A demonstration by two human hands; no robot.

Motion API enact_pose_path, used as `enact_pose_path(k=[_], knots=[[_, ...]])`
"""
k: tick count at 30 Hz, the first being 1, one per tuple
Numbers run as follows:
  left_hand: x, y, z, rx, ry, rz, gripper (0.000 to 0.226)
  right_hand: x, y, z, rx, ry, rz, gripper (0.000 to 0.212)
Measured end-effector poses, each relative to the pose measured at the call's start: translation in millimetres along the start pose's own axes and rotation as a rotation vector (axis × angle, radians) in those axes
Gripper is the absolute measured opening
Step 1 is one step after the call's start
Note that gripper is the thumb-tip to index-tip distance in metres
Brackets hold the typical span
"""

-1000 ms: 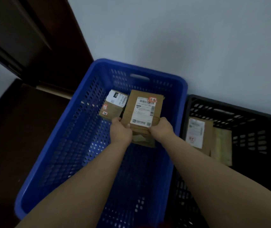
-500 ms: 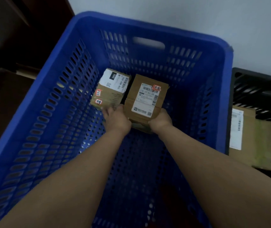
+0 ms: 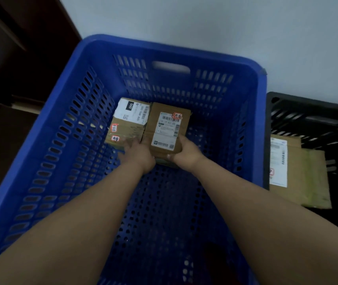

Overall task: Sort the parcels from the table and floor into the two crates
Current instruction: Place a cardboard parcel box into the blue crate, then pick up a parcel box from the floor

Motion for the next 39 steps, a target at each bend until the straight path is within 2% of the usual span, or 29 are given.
enact_pose_path(k=[5,11,21,31,39], knots=[[-42,-37,-36,0.017,0.185,-0.129,0.066,-33,-30,35,-0.151,-0.072,-0.112,0.049],[-137,-84,-88,0.051,0.370,-0.188,0.065,-119,-78,78,-0.296,-0.107,-0.229,0.053],[-331,-152,-213,0.248,0.791,-0.331,0.061,-293,-224,141,-0.385,-0.056,-0.631,0.052],[-552,-131,-342,0.379,1.220,-0.449,0.057,-512,-332,136,-0.353,0.052,-0.989,0.056],[-769,-77,-406,0.442,1.505,-0.533,0.058,-732,-387,118,-0.368,0.103,-1.263,0.051]])
Point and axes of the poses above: each hand's wrist, its own x-axis towards the middle knuckle, its own y-axis out of the palm, z = x × y, the point moved 5 cm from there along x, towards the middle knuckle, and after that the axes turned 10 degrees about -y, right-handed, at the moved point
